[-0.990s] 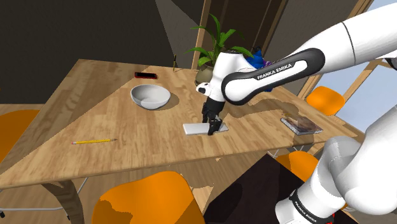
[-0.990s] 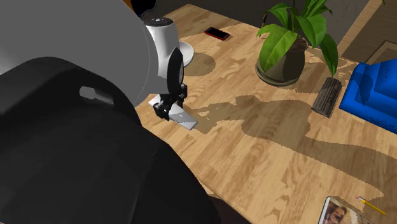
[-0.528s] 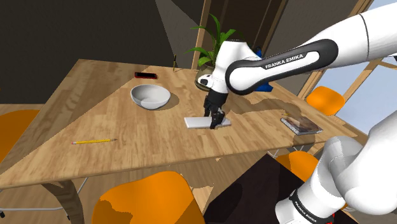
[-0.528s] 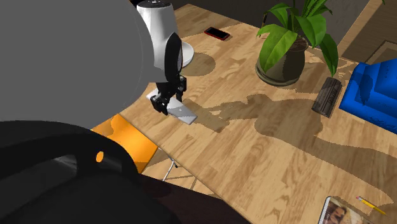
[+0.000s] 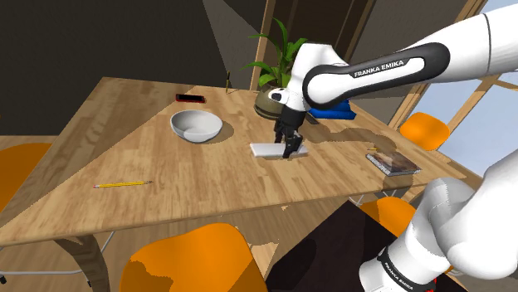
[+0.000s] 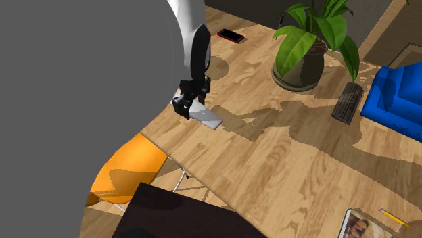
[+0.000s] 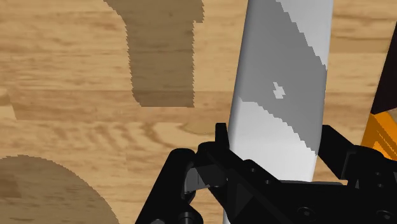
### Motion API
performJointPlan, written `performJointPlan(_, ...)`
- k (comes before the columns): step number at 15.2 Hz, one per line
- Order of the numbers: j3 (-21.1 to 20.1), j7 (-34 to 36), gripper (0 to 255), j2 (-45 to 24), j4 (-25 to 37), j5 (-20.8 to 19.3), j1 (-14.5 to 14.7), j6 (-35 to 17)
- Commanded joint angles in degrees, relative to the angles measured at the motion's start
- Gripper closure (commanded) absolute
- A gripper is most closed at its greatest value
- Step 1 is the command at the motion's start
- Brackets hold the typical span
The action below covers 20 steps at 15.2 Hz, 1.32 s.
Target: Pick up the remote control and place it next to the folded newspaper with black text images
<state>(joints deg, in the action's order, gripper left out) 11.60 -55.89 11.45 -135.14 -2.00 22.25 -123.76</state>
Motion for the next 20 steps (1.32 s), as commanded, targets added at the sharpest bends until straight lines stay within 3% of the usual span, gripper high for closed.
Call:
performJointPlan(1,1.82,-3.0,255,-0.81,1.09,-0.22,-1.24,0.27)
performJointPlan(11,10.67,-18.28,255,-5.72,6.8,0.07,-7.37,1.07)
performJointPlan(20,17.19,-33.17,255,-15.39,17.5,4.74,-13.23,3.13)
